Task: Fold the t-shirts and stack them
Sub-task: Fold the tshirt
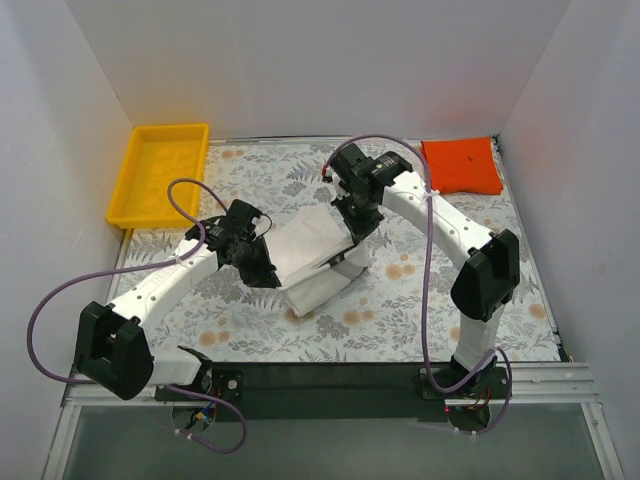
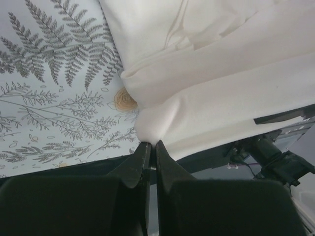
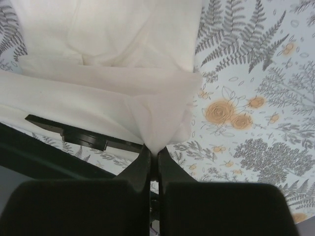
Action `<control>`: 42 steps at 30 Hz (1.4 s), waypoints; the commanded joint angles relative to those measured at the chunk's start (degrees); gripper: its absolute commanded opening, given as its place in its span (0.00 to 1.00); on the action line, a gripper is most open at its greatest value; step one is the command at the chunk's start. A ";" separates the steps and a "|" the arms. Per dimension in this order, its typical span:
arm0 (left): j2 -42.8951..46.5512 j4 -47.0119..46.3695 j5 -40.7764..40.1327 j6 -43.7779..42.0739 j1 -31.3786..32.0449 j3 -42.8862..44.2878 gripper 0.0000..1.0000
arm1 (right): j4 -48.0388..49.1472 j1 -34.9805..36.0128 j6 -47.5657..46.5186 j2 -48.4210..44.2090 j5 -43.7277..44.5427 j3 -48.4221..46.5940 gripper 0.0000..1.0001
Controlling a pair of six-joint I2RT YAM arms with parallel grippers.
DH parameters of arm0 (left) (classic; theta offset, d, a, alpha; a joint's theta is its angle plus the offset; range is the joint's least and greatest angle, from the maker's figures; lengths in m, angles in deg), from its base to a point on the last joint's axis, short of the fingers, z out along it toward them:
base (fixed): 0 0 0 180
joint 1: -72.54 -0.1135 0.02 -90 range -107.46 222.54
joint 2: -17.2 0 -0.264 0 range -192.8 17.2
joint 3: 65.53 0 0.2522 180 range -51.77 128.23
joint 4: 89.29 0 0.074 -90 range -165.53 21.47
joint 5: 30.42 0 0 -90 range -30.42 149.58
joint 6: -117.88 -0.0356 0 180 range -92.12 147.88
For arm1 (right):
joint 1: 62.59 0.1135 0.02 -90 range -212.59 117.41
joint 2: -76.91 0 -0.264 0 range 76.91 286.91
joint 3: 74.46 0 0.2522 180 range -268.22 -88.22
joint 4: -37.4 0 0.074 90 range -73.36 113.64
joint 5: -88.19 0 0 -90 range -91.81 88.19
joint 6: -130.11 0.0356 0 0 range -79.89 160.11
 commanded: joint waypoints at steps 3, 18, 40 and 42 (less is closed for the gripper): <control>-0.89 -1.79 -4.20 -1.22 -3.41 1.80 0.00 | 0.26 -1.57 -4.85 4.53 3.69 -10.50 0.01; -3.87 -8.29 -8.51 -1.92 -9.66 5.76 0.00 | 12.48 -2.80 -9.77 9.64 1.67 -17.54 0.01; -11.44 -19.89 -13.08 -3.77 -14.85 3.21 0.00 | 27.33 -4.03 -11.27 16.41 -1.15 -14.73 0.01; -12.05 -20.42 -12.99 -3.68 -15.11 2.78 0.00 | 27.95 -4.12 -11.27 17.46 -2.99 -14.47 0.01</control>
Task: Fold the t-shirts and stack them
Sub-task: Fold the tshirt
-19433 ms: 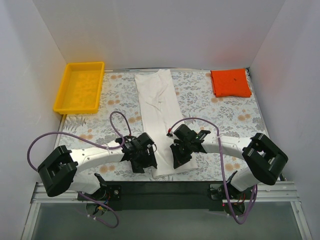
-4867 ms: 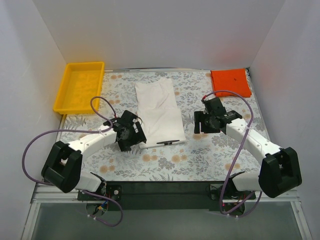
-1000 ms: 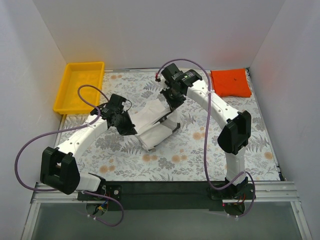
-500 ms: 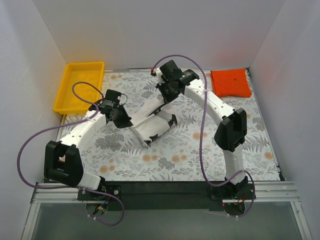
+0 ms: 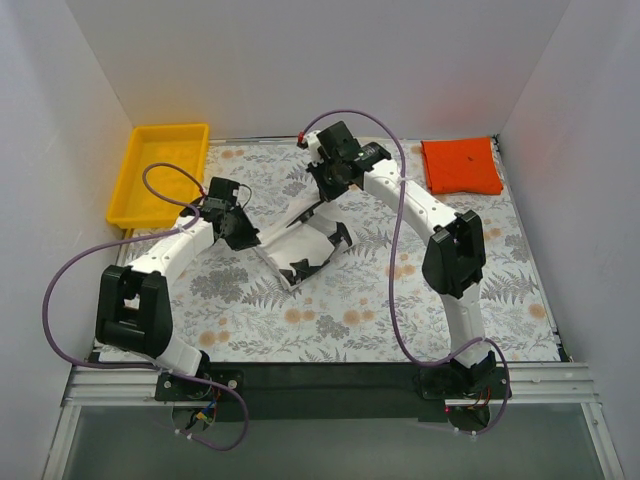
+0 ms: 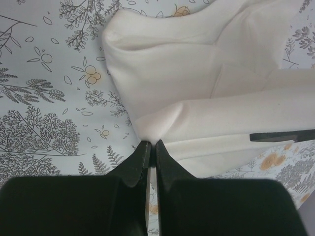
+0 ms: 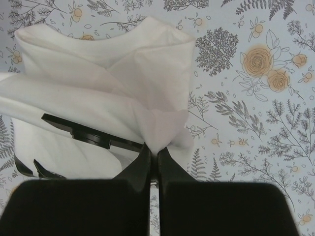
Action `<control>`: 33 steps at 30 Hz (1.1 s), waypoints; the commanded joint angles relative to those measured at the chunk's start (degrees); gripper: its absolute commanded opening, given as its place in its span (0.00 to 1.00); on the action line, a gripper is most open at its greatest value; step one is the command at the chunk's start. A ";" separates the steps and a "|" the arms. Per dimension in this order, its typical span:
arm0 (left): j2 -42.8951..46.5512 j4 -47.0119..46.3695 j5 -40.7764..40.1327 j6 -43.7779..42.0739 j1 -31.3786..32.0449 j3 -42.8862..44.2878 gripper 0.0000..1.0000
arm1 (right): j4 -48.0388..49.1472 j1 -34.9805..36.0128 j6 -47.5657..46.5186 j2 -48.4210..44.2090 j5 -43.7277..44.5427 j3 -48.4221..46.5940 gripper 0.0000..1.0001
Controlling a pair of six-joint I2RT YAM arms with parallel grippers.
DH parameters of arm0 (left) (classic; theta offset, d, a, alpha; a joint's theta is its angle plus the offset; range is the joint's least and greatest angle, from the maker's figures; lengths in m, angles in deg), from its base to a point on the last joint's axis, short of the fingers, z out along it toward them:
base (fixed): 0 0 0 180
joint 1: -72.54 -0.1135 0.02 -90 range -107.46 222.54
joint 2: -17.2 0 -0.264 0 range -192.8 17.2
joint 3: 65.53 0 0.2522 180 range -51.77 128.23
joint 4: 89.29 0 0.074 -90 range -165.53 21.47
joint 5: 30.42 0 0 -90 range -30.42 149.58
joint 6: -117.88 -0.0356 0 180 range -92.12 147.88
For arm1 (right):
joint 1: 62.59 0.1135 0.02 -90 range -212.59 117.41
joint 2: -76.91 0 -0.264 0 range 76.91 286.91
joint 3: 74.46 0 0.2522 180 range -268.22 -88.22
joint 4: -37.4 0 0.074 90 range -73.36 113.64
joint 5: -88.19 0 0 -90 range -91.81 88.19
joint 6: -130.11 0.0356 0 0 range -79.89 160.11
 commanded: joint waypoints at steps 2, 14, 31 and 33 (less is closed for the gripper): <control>-0.34 -2.59 -2.59 -0.99 -0.97 -1.31 0.00 | 5.29 -1.00 -1.04 2.12 -0.94 1.27 0.01; -2.53 -5.93 -6.37 -1.34 -1.23 -3.07 0.00 | 12.58 -1.61 -0.60 3.97 -2.34 6.55 0.05; -3.24 -11.38 -8.65 -4.77 -1.32 -1.59 0.10 | 13.73 -1.96 2.92 -4.90 0.03 11.90 0.40; -4.47 -12.09 -8.83 -5.65 -1.32 -0.79 0.07 | 14.25 -1.96 4.31 -7.27 0.38 15.24 0.40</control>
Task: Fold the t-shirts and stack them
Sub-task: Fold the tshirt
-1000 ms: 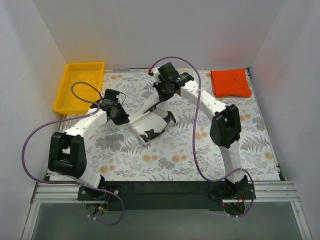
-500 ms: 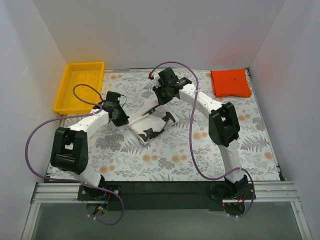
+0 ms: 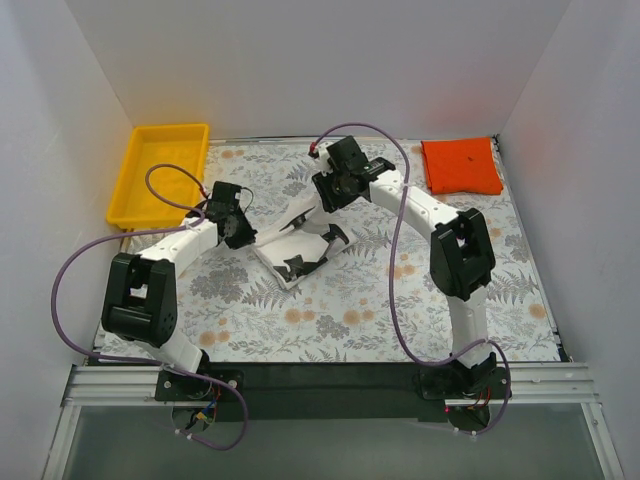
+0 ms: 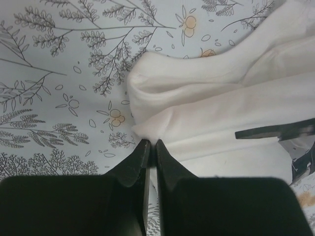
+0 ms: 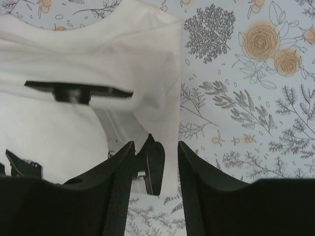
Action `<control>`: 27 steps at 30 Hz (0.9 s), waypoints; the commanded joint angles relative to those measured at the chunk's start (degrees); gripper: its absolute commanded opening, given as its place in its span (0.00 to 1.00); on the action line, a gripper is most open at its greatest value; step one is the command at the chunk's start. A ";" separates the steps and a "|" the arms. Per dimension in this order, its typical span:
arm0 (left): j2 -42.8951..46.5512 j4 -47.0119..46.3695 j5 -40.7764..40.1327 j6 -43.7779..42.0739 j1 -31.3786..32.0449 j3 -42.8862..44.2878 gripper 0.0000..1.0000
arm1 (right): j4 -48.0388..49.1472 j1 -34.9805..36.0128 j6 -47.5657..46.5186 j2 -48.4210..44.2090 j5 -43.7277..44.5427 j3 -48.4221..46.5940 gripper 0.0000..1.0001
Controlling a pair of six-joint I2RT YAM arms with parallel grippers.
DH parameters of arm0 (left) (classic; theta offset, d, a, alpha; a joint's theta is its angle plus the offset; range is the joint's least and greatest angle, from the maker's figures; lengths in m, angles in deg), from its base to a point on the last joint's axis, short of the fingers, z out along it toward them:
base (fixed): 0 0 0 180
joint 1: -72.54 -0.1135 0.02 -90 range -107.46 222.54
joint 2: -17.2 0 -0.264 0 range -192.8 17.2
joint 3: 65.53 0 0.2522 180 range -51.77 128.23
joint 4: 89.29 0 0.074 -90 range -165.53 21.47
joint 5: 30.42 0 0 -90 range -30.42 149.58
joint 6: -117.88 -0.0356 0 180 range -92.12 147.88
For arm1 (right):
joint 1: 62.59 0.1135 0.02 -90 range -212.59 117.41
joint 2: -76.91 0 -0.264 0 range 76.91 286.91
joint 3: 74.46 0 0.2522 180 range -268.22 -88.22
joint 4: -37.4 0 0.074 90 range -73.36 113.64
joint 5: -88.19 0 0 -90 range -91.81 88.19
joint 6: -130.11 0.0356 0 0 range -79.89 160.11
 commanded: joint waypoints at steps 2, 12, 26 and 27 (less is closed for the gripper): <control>-0.93 -3.61 -2.95 -2.92 -0.53 3.50 0.05 | 2.63 -0.28 2.33 -8.33 1.39 4.91 0.40; 0.81 -4.32 -4.35 -4.41 -0.53 3.76 0.55 | 6.23 -0.28 3.74 -13.44 -2.12 15.12 0.44; 9.45 -0.10 7.24 -1.43 5.79 0.69 0.46 | 10.36 -0.28 7.17 -8.70 -8.98 17.58 0.45; 7.35 -0.71 7.07 -1.43 5.79 0.69 0.44 | 10.89 -0.28 7.26 -8.43 -9.16 17.75 0.45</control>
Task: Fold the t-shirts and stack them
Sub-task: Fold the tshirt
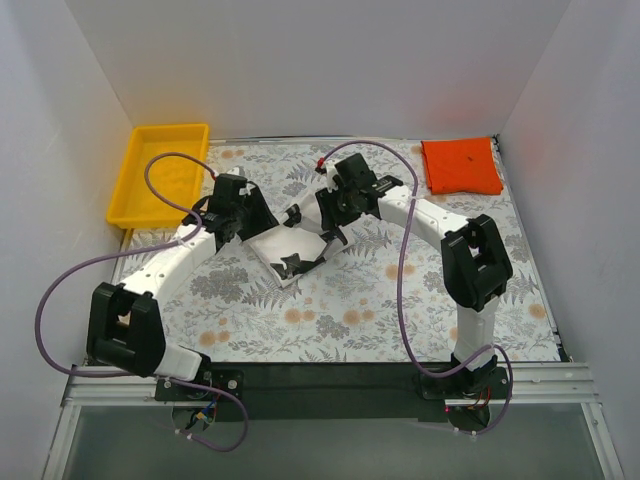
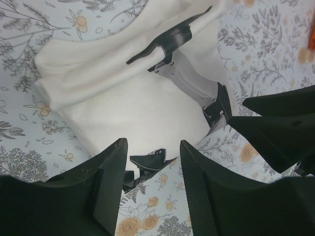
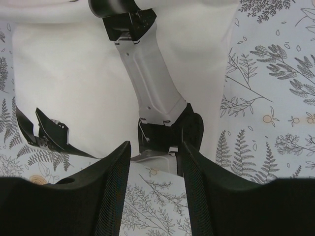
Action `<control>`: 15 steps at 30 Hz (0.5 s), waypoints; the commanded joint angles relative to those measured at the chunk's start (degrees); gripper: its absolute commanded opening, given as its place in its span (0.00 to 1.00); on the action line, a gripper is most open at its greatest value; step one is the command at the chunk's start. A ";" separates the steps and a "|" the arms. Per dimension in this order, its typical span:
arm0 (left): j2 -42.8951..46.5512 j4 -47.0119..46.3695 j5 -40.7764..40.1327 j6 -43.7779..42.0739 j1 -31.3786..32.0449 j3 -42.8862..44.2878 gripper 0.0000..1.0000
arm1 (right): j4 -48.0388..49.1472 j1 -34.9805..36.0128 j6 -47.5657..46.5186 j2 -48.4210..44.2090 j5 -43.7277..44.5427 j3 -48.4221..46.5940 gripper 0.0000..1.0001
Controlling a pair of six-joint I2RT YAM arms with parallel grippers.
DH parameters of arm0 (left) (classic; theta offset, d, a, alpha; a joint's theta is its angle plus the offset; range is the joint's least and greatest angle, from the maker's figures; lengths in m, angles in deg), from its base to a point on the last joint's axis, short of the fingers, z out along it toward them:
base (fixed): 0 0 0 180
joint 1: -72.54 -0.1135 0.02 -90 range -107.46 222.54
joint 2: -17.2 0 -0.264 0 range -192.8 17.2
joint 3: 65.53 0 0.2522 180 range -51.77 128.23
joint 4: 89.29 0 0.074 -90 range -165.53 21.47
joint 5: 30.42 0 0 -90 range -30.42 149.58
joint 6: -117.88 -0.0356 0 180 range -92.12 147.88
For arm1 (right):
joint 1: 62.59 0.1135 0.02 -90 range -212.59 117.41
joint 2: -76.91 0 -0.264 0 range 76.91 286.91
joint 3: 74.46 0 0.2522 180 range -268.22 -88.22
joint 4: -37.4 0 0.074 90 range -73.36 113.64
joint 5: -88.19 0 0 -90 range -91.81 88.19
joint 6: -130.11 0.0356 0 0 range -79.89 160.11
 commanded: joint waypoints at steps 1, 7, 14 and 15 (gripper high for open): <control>-4.23 -0.34 1.96 0.10 0.55 -1.61 0.43 | 3.50 -0.28 1.38 1.30 -2.65 0.47 0.45; -16.24 -4.03 -0.69 -3.49 -0.42 4.79 0.38 | 5.17 -0.37 1.82 2.88 -4.23 1.43 0.44; -29.46 -2.99 -4.02 -6.66 -2.97 18.68 0.38 | 5.97 -0.37 2.61 1.66 -5.28 3.54 0.43; -30.07 -2.28 -4.11 -6.93 -2.97 20.09 0.38 | 6.05 -0.37 2.61 1.22 -5.37 3.63 0.43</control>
